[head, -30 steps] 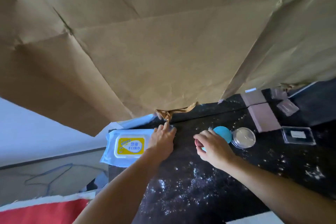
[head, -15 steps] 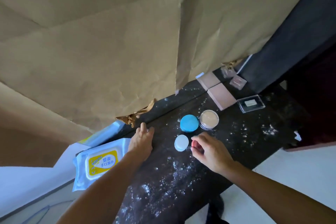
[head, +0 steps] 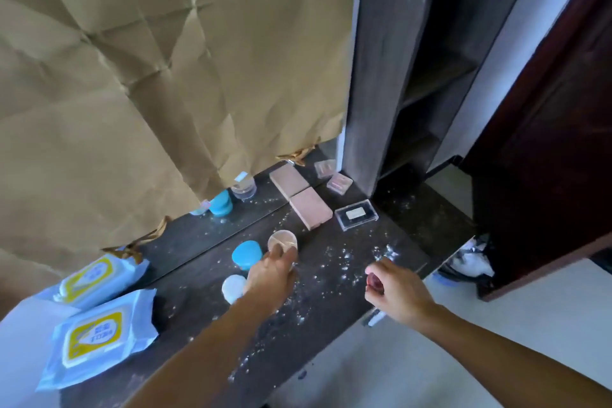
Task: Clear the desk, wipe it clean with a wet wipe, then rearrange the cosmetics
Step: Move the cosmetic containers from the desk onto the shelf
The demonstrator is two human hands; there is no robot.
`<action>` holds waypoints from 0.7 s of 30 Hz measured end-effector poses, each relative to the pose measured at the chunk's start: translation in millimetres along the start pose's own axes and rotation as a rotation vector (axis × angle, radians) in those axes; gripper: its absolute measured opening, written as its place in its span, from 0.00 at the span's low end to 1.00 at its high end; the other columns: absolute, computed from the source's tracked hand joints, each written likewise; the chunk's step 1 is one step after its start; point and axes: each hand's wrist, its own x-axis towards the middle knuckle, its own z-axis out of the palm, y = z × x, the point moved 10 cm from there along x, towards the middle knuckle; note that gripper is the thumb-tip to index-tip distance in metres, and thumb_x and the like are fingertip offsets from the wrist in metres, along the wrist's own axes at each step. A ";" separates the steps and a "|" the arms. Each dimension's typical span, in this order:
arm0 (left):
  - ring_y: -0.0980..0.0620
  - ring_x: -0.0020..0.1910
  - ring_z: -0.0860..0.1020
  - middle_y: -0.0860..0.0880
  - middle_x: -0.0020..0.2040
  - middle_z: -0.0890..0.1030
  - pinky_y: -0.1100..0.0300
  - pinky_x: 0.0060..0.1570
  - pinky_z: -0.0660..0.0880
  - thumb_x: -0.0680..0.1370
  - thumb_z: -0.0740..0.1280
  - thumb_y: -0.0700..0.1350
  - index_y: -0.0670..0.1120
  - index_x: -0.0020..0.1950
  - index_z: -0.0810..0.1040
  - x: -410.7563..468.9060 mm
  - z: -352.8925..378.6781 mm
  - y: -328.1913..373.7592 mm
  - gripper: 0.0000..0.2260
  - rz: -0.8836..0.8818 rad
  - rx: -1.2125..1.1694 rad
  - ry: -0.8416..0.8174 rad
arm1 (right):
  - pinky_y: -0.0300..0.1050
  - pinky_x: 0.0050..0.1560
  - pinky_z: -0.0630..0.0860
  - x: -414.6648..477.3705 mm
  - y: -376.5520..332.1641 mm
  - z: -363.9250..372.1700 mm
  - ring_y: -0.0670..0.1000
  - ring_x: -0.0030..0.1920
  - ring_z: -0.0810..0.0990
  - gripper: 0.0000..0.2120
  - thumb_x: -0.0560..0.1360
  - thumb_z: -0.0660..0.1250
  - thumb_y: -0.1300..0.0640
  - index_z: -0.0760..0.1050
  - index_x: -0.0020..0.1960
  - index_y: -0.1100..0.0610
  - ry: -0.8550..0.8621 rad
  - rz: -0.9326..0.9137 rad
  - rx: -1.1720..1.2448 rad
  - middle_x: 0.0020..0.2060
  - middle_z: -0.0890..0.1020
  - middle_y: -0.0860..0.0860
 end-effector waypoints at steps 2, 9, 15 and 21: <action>0.42 0.49 0.77 0.45 0.58 0.73 0.51 0.45 0.74 0.80 0.59 0.49 0.48 0.62 0.69 8.8 4.1 47.2 0.12 0.043 -0.014 0.017 | 0.41 0.37 0.69 -12.1 43.1 -20.2 0.54 0.39 0.81 0.11 0.68 0.69 0.49 0.77 0.48 0.52 0.010 0.062 -0.002 0.43 0.78 0.49; 0.41 0.51 0.77 0.45 0.58 0.71 0.51 0.47 0.74 0.81 0.57 0.49 0.47 0.62 0.69 51.0 11.8 178.4 0.12 0.191 -0.017 -0.008 | 0.40 0.38 0.73 -29.5 159.9 -73.1 0.50 0.41 0.79 0.11 0.71 0.68 0.50 0.76 0.51 0.52 0.015 0.221 0.052 0.44 0.75 0.48; 0.42 0.53 0.76 0.44 0.60 0.68 0.50 0.51 0.76 0.81 0.57 0.46 0.46 0.63 0.66 123.5 19.3 238.6 0.11 0.281 -0.035 -0.016 | 0.42 0.41 0.73 8.4 223.3 -105.3 0.53 0.42 0.80 0.12 0.71 0.68 0.51 0.77 0.53 0.54 0.041 0.250 0.008 0.50 0.75 0.51; 0.43 0.55 0.74 0.44 0.60 0.66 0.52 0.49 0.74 0.79 0.60 0.43 0.46 0.64 0.66 202.7 32.8 269.5 0.13 0.243 -0.052 -0.056 | 0.47 0.46 0.74 78.3 270.7 -140.9 0.56 0.49 0.80 0.19 0.76 0.63 0.51 0.69 0.65 0.54 0.027 0.235 -0.091 0.55 0.76 0.53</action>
